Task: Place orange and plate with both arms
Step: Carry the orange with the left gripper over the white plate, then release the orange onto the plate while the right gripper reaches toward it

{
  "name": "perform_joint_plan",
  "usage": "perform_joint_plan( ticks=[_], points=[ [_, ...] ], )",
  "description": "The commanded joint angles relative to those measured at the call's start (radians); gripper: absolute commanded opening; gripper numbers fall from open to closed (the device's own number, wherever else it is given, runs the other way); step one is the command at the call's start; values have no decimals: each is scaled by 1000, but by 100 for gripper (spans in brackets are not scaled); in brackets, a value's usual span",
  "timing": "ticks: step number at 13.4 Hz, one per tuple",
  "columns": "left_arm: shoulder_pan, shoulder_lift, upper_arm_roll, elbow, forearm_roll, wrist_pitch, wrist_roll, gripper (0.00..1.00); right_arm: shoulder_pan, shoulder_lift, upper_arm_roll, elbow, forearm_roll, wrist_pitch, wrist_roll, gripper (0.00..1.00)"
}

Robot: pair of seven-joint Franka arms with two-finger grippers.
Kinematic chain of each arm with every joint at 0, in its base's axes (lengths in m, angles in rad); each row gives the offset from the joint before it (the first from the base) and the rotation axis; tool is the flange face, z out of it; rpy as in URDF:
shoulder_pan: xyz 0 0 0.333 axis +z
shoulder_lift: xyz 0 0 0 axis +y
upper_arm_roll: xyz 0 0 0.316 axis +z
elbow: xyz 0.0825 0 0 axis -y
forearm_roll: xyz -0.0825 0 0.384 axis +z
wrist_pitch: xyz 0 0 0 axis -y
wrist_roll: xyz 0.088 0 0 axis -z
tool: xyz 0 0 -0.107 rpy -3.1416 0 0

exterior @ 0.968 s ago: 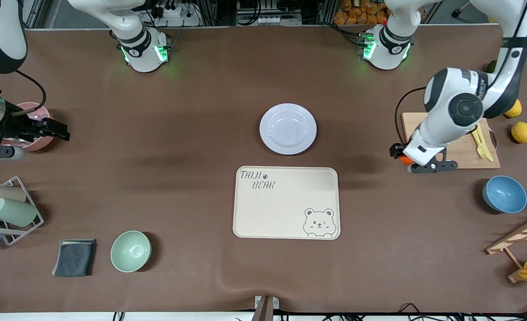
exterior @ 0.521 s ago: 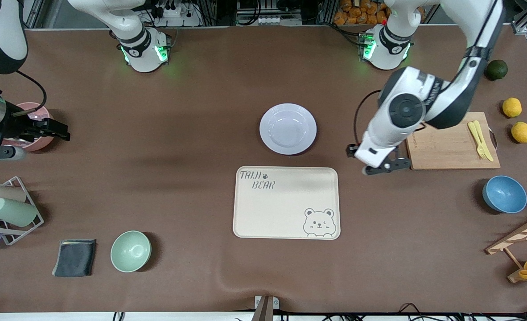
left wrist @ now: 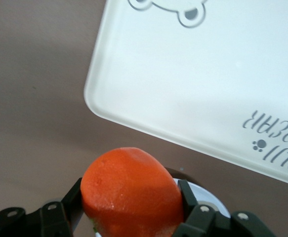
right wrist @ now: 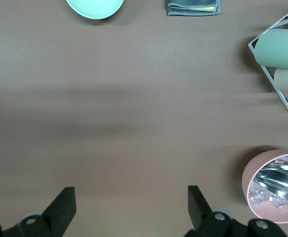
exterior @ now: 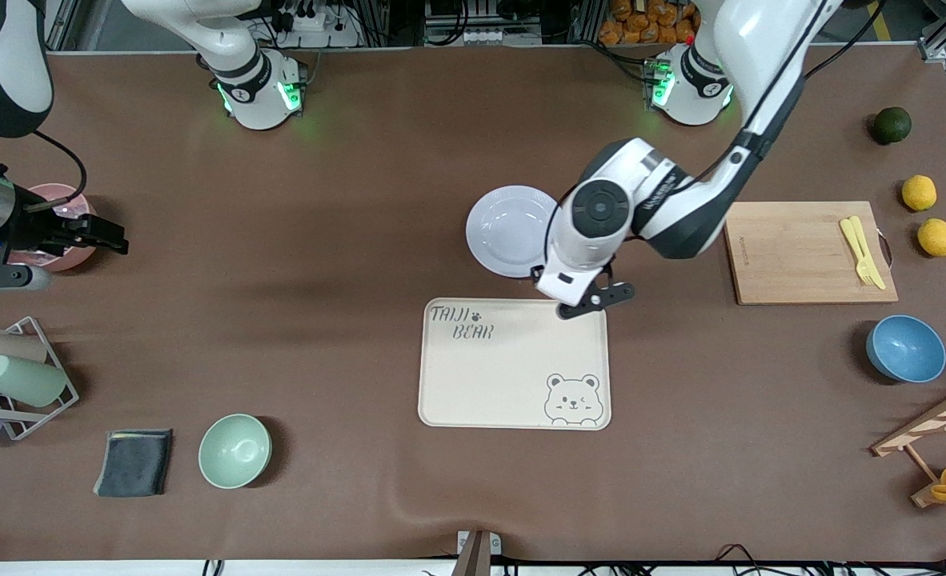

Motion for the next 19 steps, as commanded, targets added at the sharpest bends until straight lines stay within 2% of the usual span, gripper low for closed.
perform_joint_plan(
  ticks=[1, 5, 10, 13, 17, 19],
  points=[
    [-68, 53, 7, 53, 40, -35, -101, 28, 14, 2, -12, 0, 14, -5, 10, 100],
    [-134, 98, 5, 45, 35, -118, -158, 28, 13, 2, -12, -11, 20, -11, 11, 100],
    [-203, 167, 5, 41, 29, -123, -218, 29, -13, -1, -16, -55, 145, -5, 10, 100],
    [-235, 179, 5, 41, 28, -142, -225, 29, -58, -9, -16, -95, 320, -17, 7, 100],
    [-275, 208, 5, 38, 26, -187, -258, 31, -61, -9, -16, -184, 481, -11, 3, 100],
    [-277, 224, 5, 38, 26, -188, -259, 33, -67, -6, -18, -240, 625, 2, 2, 100]
  ],
)
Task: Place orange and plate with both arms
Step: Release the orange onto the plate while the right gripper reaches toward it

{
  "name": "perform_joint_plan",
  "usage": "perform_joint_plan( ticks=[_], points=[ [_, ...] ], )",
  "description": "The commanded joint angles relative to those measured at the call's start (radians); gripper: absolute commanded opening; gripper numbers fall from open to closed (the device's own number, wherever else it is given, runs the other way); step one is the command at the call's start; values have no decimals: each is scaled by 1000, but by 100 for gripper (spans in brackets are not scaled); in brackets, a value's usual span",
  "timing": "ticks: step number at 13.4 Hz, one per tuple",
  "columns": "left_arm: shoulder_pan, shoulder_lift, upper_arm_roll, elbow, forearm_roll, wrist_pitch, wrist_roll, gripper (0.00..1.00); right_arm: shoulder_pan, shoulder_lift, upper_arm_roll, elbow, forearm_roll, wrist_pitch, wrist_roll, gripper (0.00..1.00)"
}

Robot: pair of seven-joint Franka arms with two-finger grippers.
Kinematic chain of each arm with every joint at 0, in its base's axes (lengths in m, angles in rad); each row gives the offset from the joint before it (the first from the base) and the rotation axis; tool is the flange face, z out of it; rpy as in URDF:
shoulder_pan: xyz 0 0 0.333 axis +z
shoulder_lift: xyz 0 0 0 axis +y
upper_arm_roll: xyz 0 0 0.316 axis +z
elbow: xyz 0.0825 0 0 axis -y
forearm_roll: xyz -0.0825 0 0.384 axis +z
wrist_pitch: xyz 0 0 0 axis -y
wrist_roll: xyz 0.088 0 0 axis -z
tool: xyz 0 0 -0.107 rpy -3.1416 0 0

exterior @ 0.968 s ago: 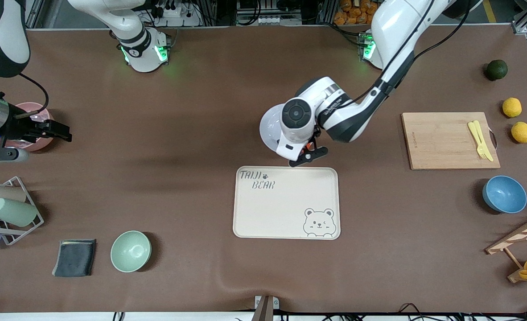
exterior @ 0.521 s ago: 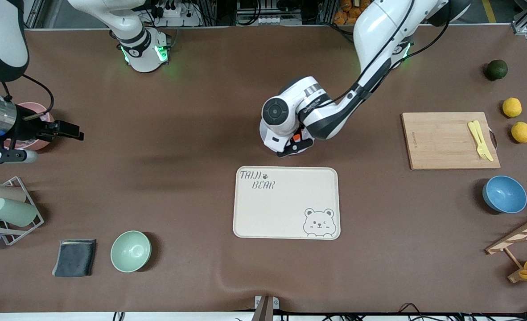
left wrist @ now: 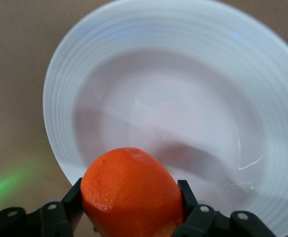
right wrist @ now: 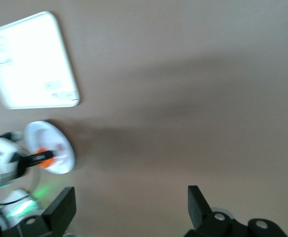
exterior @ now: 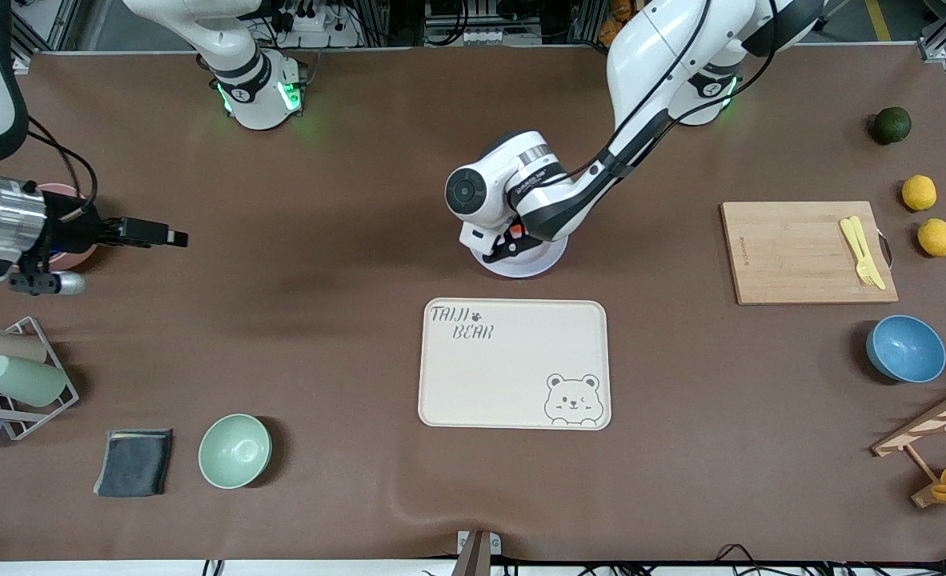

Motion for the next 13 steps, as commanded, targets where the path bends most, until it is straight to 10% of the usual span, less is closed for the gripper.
perform_joint_plan(
  ticks=[1, 3, 5, 13],
  points=[
    [-13, 27, 5, 21, 16, -23, -19, 33, -4, -10, 2, -90, 136, 49, 2, 100],
    [-13, 27, 5, 24, 18, -23, -19, 38, 32, -13, 7, -143, 159, 129, 2, 100],
    [-16, 27, 5, 24, 27, -21, -36, 100, 62, -7, 8, -184, 231, 195, -1, 100],
    [-2, -73, 3, 174, 12, -160, -52, 100, 210, 85, 7, -336, 646, 463, -294, 100]
  ],
)
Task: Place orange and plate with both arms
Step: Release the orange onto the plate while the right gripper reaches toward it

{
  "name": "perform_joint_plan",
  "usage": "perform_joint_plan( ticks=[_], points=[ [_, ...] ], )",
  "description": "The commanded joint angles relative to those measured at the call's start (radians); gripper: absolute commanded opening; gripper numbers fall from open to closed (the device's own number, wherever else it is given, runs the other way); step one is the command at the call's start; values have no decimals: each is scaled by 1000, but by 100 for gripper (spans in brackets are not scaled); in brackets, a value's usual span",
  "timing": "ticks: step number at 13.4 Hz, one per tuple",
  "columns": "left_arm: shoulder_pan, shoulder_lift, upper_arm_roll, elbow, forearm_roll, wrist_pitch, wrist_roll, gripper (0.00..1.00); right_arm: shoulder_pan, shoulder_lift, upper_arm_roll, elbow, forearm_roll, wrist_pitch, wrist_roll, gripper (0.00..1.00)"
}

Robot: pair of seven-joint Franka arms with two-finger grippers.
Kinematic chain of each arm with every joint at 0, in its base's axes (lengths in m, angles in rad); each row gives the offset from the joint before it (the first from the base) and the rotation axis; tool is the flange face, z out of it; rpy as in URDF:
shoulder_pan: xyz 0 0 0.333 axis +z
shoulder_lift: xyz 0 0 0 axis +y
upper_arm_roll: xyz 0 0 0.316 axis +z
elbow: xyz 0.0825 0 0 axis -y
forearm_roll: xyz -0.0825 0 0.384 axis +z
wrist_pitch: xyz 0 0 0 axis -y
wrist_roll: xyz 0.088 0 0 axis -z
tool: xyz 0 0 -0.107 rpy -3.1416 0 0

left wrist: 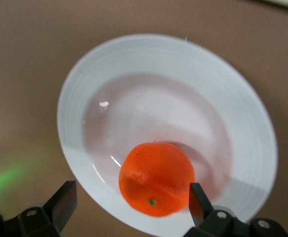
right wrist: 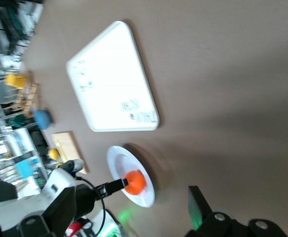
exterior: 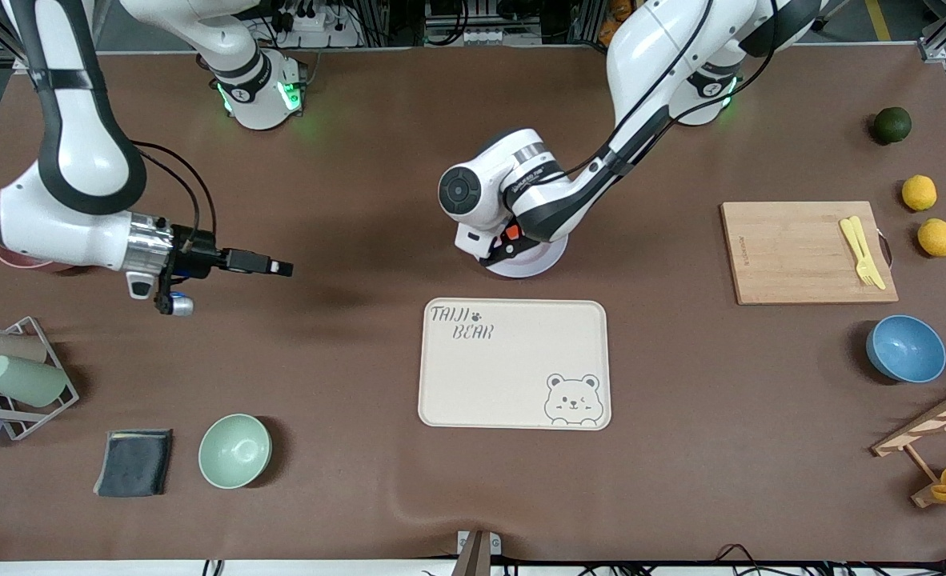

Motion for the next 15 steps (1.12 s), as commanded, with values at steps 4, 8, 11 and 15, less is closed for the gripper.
perform_joint_plan(
  ticks=[4, 8, 11, 15],
  points=[
    [103, -157, 0, 95, 17, -86, 7, 100, 189, 54, -7, -107, 286, 242, -189, 100],
    [304, -214, -7, 92, 14, -86, 206, 100, 295, 76, -7, -148, 415, 316, -297, 100],
    [425, -268, -9, 85, 11, -88, 373, 100, 351, 82, -7, -152, 427, 387, -288, 100],
    [555, -358, -7, 41, -20, -99, 670, 100, 387, 96, -8, -159, 447, 413, -292, 100]
  ],
)
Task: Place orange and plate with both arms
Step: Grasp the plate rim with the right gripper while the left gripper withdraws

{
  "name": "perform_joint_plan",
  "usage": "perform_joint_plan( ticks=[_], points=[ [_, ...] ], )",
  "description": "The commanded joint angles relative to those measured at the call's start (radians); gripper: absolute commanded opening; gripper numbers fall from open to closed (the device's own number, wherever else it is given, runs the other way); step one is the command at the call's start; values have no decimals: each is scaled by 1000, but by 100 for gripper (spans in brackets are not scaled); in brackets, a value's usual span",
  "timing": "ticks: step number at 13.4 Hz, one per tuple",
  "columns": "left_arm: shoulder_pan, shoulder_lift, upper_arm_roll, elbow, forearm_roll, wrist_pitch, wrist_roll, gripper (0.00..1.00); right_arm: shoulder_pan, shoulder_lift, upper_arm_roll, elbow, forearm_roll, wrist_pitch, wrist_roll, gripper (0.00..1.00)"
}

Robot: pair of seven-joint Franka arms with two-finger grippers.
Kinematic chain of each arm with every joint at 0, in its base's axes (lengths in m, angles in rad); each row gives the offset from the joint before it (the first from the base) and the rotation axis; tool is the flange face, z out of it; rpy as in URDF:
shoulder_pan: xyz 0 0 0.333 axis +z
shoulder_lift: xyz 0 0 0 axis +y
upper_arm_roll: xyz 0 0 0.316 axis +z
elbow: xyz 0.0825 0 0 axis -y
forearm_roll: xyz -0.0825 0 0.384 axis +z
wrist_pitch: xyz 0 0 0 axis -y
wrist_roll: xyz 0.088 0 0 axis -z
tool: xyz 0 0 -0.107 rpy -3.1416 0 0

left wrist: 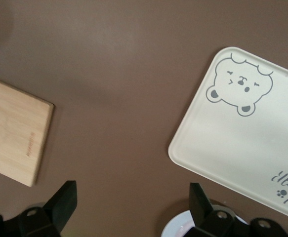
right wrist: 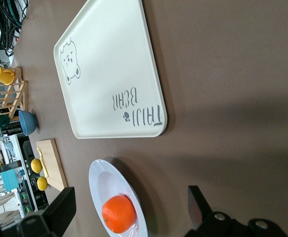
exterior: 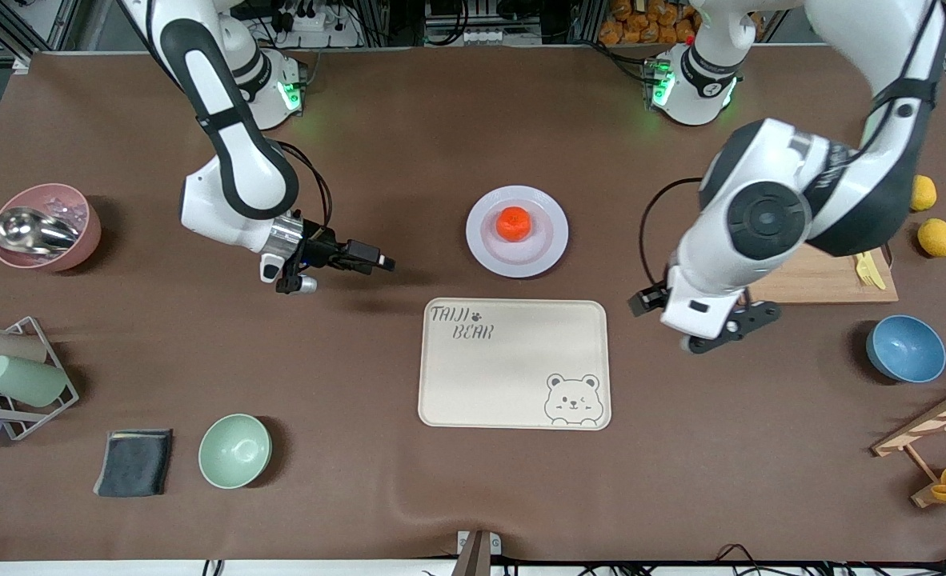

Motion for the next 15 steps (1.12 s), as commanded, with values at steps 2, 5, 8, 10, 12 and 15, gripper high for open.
perform_joint_plan(
  ticks=[2, 5, 8, 10, 12, 15],
  points=[
    [103, -91, -9, -61, -61, -11, 185, 100, 53, 13, -10, -16, 38, 21, -26, 100],
    [116, -102, -9, -52, -55, -11, 201, 100, 97, 33, -10, -36, 85, 72, -79, 100],
    [151, -137, -8, -58, -64, -12, 315, 100, 90, 104, 71, -27, 330, 96, -264, 100],
    [147, -148, 0, -61, -65, -21, 334, 100, 88, 121, 151, 1, 441, 196, -299, 100],
    [119, -163, 41, -66, -67, -23, 385, 100, 88, 155, 214, 48, 505, 276, -299, 100],
    [13, -228, 170, -116, -111, -23, 454, 100, 143, 220, 268, 153, 614, 426, -303, 100]
  ],
)
